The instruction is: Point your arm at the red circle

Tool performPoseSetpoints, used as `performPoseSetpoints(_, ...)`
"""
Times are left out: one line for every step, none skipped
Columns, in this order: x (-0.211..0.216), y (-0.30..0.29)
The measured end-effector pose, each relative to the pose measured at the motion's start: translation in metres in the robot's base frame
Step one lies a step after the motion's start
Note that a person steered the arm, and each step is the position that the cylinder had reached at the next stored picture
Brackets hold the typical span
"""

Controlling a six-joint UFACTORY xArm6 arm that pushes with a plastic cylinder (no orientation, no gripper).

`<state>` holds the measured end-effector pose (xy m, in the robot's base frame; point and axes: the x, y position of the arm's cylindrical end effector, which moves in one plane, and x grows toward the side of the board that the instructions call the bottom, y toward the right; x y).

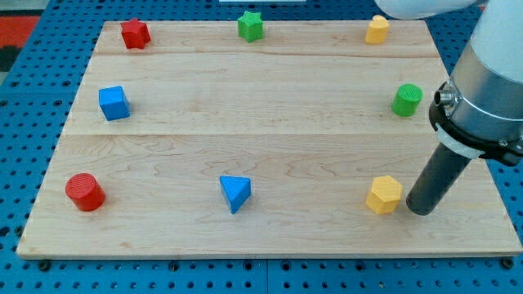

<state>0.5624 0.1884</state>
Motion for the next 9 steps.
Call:
performPoseSetpoints(0.0,0.0)
performPoseSetpoints(0.0,-0.006)
performPoseSetpoints(0.0,-0.006)
performPoseSetpoints(-0.001,-0.005)
performPoseSetpoints(-0.001,-0.006)
performPoseSetpoints(-0.001,-0.01)
performPoseSetpoints(0.036,0.008)
performPoseSetpoints(0.056,-0.017)
performPoseSetpoints(0.055,-0.092)
